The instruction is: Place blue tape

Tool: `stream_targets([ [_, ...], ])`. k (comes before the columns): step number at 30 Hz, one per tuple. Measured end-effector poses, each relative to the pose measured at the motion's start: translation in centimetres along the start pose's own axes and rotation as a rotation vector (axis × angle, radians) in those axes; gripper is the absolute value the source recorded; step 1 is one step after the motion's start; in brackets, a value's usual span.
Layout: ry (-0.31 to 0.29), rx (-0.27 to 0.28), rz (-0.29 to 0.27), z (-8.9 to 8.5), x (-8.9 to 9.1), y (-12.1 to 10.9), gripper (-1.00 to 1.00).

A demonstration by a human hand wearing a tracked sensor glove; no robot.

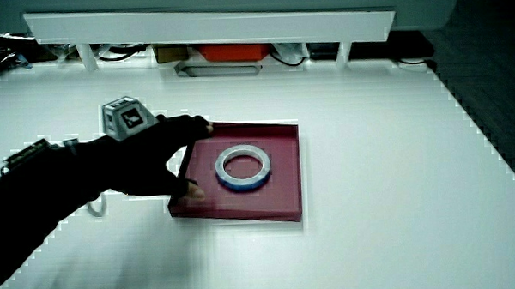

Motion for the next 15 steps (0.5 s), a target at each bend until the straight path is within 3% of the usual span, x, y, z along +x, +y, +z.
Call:
stream_targets([
  [1,-0.009,-0.001,-0.008,0.1,-0.3,-0.5,-1.0],
  [2,-0.064,-0.001,0.006,-0.1,-0.9,-1.0,-1.0],
  [3,-0.025,-0.062,0.021,0.6,-0.8,-1.6,-1.0],
  [4,0.006,-0.042,0.007,2.0,-0.3,-2.5,-1.0],
  [5,-0.001,-0.021,0.019,2.5,-0.3,-3.2,-1.0],
  [6,-0.012,-0.038,0.019,1.6,-1.2,-3.6,-1.0],
  [8,0.065,0.004,-0.017,4.4,0.1,-5.3,-1.0],
  [9,0.063,0.001,-0.006,4.9,0.0,-5.9,-1.0],
  [12,0.006,0.093,-0.017,4.7,-1.3,-7.8,-1.0],
  [13,-0.028,0.087,-0.019,4.1,-2.2,-8.3,-1.0],
  [14,0.06,0.072,-0.004,5.8,-1.2,-9.0,-1.0],
  [15,0.066,0.05,0.013,6.2,-1.2,-9.5,-1.0],
])
